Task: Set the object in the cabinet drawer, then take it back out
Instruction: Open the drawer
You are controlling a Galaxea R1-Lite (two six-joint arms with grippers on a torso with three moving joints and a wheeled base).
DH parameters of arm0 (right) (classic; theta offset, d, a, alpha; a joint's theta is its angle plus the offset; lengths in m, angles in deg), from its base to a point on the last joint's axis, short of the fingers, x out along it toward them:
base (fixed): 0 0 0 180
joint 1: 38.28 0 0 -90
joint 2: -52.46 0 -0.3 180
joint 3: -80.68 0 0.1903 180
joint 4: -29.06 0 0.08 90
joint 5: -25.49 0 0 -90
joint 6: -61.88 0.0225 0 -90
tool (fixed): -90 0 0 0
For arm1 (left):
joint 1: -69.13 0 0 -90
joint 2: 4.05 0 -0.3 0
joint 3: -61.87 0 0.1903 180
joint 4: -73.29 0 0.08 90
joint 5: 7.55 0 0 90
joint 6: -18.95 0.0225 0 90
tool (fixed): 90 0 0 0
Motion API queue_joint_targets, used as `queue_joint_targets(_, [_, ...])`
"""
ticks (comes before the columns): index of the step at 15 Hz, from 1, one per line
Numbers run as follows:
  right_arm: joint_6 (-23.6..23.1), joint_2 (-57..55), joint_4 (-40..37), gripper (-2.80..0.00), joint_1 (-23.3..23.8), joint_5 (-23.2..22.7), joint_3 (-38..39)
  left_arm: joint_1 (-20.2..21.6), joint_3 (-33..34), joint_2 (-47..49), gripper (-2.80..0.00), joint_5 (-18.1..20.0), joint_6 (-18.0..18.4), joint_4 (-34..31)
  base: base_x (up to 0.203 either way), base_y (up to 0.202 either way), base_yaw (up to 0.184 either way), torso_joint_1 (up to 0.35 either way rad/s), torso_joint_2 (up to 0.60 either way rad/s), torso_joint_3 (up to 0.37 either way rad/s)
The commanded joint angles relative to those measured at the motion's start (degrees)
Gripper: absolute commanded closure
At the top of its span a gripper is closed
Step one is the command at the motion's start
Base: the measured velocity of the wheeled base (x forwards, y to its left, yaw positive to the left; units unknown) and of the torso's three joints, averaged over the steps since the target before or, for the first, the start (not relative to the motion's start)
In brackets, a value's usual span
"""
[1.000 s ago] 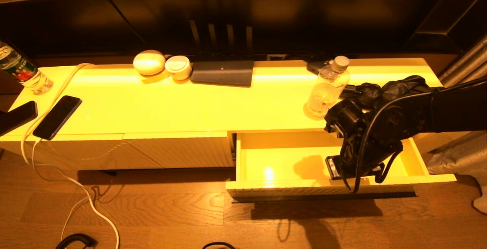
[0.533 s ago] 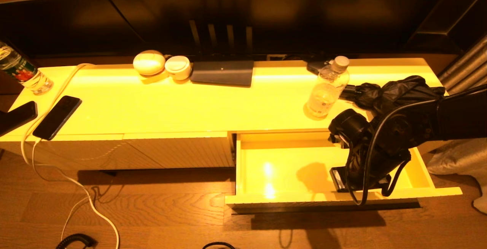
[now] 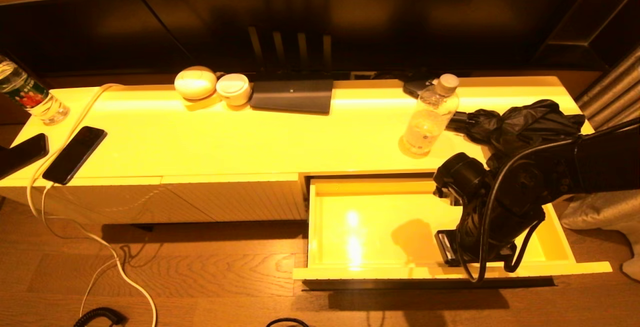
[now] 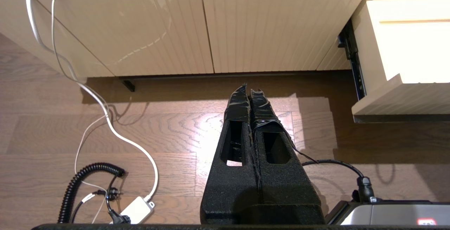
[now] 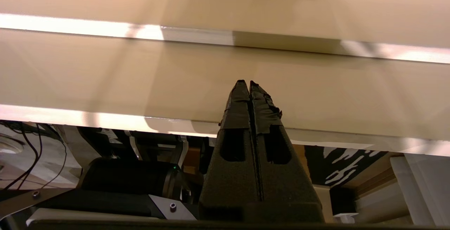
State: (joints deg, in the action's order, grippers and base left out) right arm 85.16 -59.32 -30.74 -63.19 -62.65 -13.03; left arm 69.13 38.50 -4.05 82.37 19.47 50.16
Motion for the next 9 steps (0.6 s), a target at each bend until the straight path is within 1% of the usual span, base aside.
queue_joint_targets(1, [-0.1, 0.2, -0.3, 0.0, -0.1, 0.0, 0.3, 0.0, 0.1, 0.0, 0.0, 0.0, 0.0, 0.0, 0.0, 0.0, 0.0, 0.0, 0.0, 0.0])
queue_joint_targets(5, [-0.1, 1.9, 1.2, 0.0, 0.3, 1.2, -0.2, 0.0, 0.1, 0.0, 0.0, 0.0, 0.0, 0.0, 0.0, 0.0, 0.0, 0.0, 0.0, 0.0])
queue_joint_targets(9, [-1.7, 8.4, 7.4, 0.0, 2.7, 8.6, -1.0, 0.0, 0.1, 0.0, 0.0, 0.0, 0.0, 0.0, 0.0, 0.0, 0.0, 0.0, 0.0, 0.0])
